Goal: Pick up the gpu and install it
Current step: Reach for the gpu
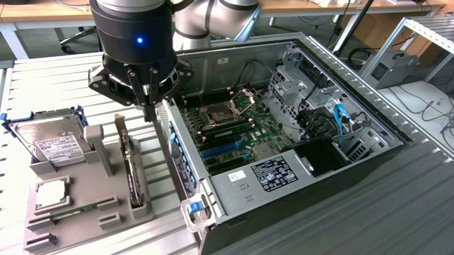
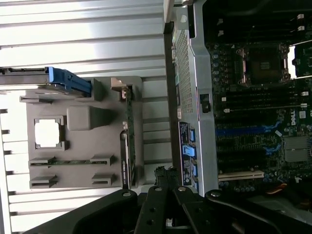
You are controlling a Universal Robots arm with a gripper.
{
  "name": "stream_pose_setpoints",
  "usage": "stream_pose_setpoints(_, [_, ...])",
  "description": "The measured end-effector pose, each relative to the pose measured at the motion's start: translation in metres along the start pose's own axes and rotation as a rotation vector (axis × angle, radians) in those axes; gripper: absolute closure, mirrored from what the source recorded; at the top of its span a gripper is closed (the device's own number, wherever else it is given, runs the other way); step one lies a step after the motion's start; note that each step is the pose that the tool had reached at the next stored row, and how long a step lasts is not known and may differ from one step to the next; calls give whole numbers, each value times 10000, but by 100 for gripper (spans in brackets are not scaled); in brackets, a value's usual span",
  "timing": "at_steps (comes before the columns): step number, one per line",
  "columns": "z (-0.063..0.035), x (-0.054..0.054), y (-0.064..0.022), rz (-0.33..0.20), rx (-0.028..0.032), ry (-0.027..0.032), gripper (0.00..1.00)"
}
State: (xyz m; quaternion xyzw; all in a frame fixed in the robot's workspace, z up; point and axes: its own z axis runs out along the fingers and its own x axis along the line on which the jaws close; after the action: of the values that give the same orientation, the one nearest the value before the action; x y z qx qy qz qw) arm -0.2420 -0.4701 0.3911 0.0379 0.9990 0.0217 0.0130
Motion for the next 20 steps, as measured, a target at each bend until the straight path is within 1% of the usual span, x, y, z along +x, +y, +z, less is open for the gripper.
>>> stream_pose_setpoints(19, [2, -5, -65, 0, 0, 0, 89])
stream_pose_setpoints(20, [3, -7, -94, 0, 1, 0, 89])
